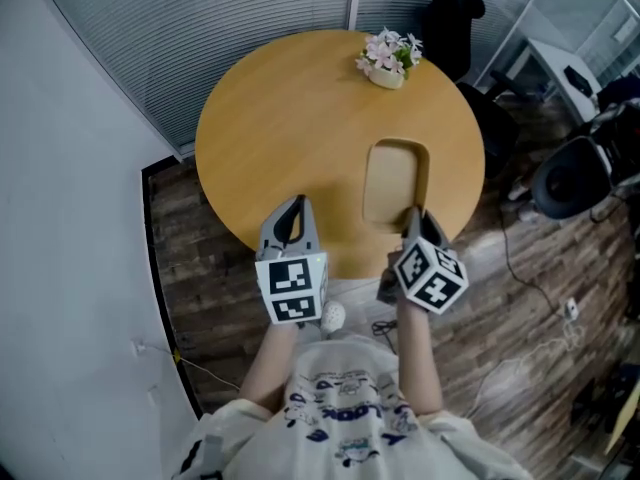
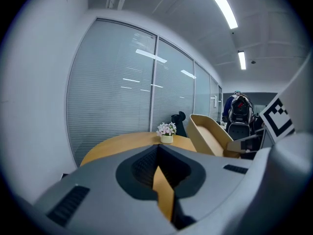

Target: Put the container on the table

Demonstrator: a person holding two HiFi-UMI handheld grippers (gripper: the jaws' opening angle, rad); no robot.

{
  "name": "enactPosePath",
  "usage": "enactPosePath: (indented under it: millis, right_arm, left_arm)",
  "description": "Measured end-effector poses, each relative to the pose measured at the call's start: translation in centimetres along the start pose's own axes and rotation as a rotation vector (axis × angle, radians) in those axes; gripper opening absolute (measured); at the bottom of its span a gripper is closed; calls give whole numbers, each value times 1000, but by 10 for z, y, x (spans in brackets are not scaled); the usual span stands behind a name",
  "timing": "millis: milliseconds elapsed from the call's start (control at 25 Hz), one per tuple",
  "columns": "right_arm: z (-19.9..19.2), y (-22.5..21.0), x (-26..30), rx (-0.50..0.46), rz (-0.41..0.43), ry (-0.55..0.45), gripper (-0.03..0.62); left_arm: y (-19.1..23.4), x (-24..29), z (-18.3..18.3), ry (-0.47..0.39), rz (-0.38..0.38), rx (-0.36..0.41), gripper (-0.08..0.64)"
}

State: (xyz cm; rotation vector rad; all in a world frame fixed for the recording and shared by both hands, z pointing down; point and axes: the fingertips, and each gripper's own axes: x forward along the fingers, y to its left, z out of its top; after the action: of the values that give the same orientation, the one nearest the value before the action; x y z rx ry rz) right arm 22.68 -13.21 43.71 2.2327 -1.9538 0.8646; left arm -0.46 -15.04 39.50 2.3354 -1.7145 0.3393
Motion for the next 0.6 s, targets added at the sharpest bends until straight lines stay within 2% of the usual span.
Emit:
enactPosePath:
  millis: [320, 600]
  right_arm:
    - [-5, -3, 35, 2, -9, 54, 18]
    - [-8, -3, 70, 10, -36, 88, 18]
  left_arm:
    - [8, 31, -7, 46, 12, -5, 3]
    - [19, 67, -13, 89, -7, -10, 3]
